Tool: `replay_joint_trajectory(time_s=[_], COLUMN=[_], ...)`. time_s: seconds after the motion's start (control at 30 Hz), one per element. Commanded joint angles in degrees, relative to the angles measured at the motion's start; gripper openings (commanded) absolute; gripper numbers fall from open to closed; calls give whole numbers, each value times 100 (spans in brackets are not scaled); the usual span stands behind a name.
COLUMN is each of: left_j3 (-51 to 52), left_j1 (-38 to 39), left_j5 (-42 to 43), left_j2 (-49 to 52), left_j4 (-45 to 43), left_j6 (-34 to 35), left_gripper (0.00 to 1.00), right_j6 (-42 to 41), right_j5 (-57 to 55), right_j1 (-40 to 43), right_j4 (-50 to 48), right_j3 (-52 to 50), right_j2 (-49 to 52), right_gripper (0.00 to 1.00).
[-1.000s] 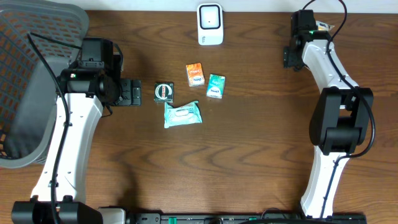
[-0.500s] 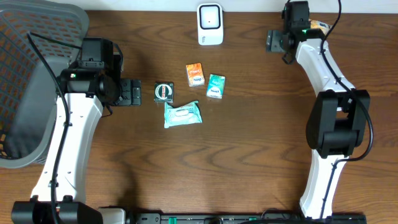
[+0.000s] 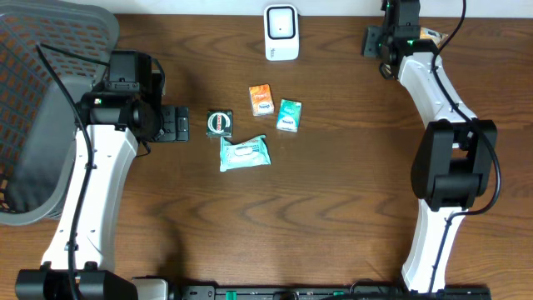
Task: Scan the item barcode
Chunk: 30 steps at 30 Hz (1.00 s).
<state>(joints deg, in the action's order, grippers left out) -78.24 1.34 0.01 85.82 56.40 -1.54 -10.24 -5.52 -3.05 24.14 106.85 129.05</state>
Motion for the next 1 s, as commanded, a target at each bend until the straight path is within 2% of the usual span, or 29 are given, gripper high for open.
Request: replay_joint_trajectory(time_s=[0.0, 0.1, 0.3, 0.63, 0.83, 0.97], left_j3=[39, 39, 39, 39, 39, 39], left_j1=[2, 2, 2, 2, 2, 2], left_j5=[-52, -52, -52, -52, -52, -52], left_j2=[33, 33, 33, 33, 33, 33], left_j4=[2, 4, 2, 4, 4, 4], left_j6=[-37, -37, -37, -37, -37, -37], left_gripper=[98, 98, 98, 98, 98, 98], right_j6=[-42, -44, -42, -11, 66, 68], right_j5=[-197, -337, -1368, -2229, -2194, -2179], right_j1=[103, 195, 330, 424, 269, 81], right_j4=[133, 258, 601, 975, 960, 953], right_j3=[-68, -68, -68, -68, -66, -66], right_j2=[319, 363, 363, 223, -87, -363], right_gripper=[54, 52, 44, 44, 58, 60])
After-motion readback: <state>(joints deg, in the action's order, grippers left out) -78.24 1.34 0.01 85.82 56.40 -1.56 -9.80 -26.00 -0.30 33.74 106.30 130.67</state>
